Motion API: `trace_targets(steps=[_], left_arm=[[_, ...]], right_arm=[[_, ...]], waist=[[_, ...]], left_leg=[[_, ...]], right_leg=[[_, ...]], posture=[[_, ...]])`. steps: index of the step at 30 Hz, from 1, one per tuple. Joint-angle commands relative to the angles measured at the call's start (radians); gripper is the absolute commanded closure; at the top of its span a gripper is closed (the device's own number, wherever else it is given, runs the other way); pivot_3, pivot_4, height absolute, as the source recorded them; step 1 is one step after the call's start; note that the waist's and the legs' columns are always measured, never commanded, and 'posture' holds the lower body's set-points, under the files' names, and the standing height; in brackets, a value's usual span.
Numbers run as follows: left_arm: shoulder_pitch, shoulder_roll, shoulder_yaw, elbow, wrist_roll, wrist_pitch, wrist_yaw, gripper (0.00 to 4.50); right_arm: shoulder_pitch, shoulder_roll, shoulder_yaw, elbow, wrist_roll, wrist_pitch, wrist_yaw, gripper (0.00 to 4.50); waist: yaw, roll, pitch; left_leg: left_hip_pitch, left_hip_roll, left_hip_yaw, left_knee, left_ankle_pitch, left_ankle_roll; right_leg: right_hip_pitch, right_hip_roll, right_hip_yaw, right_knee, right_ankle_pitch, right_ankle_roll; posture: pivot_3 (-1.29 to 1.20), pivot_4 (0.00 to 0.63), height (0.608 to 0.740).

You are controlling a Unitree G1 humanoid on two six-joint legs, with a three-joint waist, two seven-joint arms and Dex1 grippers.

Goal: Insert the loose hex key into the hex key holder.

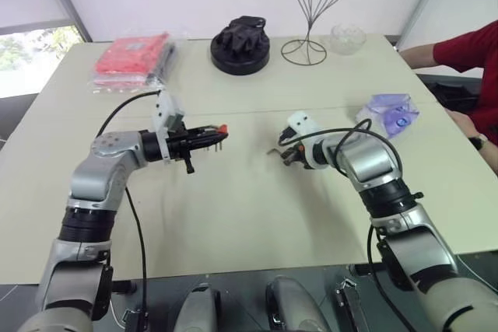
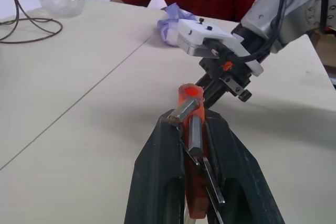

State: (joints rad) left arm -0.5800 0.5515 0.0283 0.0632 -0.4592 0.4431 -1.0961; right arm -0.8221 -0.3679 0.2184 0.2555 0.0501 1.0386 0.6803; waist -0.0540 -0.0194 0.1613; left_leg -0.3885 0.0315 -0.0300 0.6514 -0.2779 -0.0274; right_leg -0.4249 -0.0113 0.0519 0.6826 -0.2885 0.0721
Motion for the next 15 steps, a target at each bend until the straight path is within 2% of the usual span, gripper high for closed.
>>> trace_targets(steps=[1, 3, 5, 7, 10, 15], left_arm=[[-0.057, 0.018, 0.005, 0.024, -0.011, -0.011, -0.035, 4.5], [-0.093, 0.027, 0.003, 0.068, -0.015, -0.001, -0.063, 4.5], [-0.141, 0.025, 0.012, 0.115, -0.035, 0.023, -0.083, 4.5], [-0.196, 0.022, 0.015, 0.165, -0.048, 0.043, -0.106, 4.5], [-0.264, 0.015, 0.006, 0.23, -0.043, 0.041, -0.138, 4.5], [-0.379, -0.028, -0.019, 0.327, -0.031, 0.028, -0.187, 4.5]], right_arm=[[-0.103, 0.073, -0.186, 0.097, 0.073, -0.224, -0.114, 4.43], [-0.159, 0.098, -0.302, 0.082, 0.138, -0.431, -0.129, 4.43], [-0.177, 0.126, -0.402, 0.015, 0.247, -0.492, -0.115, 4.43], [-0.183, 0.172, -0.498, -0.073, 0.388, -0.465, -0.122, 4.43], [-0.174, 0.239, -0.571, -0.178, 0.544, -0.385, -0.177, 4.43], [-0.109, 0.312, -0.567, -0.333, 0.724, -0.282, -0.232, 4.43]], waist=[[-0.005, 0.0, 0.001], [-0.007, 0.004, 0.004], [-0.005, 0.005, 0.005], [0.0, 0.005, 0.005], [0.007, 0.005, 0.005], [0.012, 0.005, 0.005]], left_leg=[[0.0, 0.0, 0.0, 0.0, 0.0, 0.0], [-0.003, 0.0, 0.0, 0.0, 0.0, 0.0], [-0.005, 0.0, 0.001, -0.001, 0.0, -0.001], [-0.006, 0.0, -0.001, -0.003, 0.0, 0.0], [-0.007, 0.001, -0.001, -0.003, 0.0, 0.0], [-0.006, 0.0, 0.0, -0.001, 0.0, -0.001]], right_leg=[[0.0, 0.0, 0.0, 0.0, 0.0, 0.0], [-0.003, 0.0, 0.0, 0.001, 0.0, 0.0], [-0.005, -0.001, 0.0, 0.001, 0.0, 0.0], [-0.005, -0.001, -0.001, 0.001, 0.0, 0.0], [-0.005, -0.002, -0.002, 0.0, 0.0, 0.0], [-0.005, -0.003, -0.001, 0.0, 0.0, 0.0]], posture=[[0.0, 0.15, 0.74], [0.0, 0.15, 0.74], [0.0, 0.15, 0.74], [0.0, 0.15, 0.74], [0.0, 0.15, 0.74], [0.0, 0.15, 0.74]])
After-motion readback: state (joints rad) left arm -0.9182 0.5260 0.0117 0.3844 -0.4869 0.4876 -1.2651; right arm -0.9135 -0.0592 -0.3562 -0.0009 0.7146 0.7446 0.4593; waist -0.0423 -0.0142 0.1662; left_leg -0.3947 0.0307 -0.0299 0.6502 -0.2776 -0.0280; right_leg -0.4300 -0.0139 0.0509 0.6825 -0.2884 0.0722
